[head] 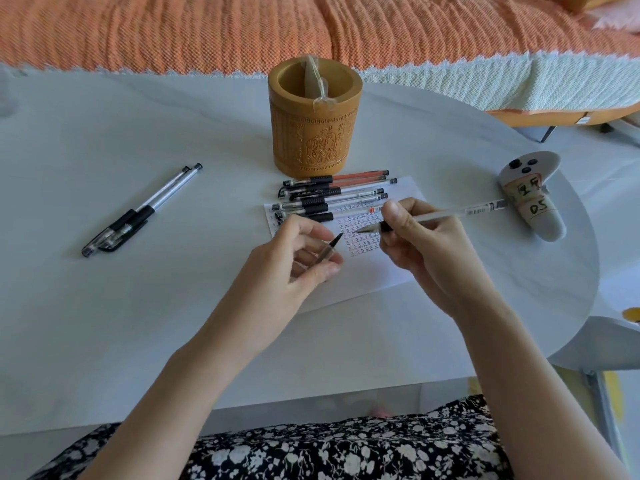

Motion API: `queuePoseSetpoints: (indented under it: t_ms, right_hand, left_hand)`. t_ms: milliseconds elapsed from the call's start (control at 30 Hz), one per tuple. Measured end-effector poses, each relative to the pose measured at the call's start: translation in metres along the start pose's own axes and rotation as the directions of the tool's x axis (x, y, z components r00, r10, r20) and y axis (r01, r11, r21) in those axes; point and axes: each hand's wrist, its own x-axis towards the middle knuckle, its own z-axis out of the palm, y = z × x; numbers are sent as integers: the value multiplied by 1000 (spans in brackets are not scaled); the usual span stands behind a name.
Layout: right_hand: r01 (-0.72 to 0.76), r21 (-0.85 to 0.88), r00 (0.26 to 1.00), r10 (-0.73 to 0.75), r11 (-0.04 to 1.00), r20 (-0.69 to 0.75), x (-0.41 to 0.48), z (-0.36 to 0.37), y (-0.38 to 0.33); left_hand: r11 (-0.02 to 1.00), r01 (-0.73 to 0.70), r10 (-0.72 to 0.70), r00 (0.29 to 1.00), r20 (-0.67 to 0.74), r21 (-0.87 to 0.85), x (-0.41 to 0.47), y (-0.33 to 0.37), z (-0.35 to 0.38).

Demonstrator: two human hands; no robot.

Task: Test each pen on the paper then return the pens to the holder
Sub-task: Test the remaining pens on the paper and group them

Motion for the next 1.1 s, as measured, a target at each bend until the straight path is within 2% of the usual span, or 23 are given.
queuePoseSetpoints:
  t_ms: [233, 500, 633, 767, 867, 967, 1100]
  right_hand:
    - [-7, -58, 1000, 6, 998, -17, -4, 9, -1]
    - [7, -145, 1000, -9, 989, -14, -3, 9, 0]
    - [8, -135, 1000, -9, 991, -8, -3, 7, -1]
    - [7, -165, 995, 9, 986, 99, -4, 8, 3]
    - [-10, -119, 983, 31, 993, 182, -4, 9, 4]
    - [-20, -125, 989, 38, 992, 140, -3, 6, 5]
    - [34, -192, 997, -19, 981, 81, -3, 11, 8]
  left_hand:
    - [1000, 4, -4, 998, -62, -4, 1, 1, -1]
    - [1000, -7, 8, 998, -57, 8, -1, 3, 0]
    - [1000, -14, 14, 998, -62, -3, 0, 5, 0]
    - [1000, -22, 21, 998, -61, -13, 0, 5, 3]
    - [999, -6, 1, 994, -111, -45, 0, 5, 4]
    - [997, 7, -22, 983, -185, -82, 1, 4, 2]
    - [998, -43, 33, 968, -249, -37, 1, 3, 1]
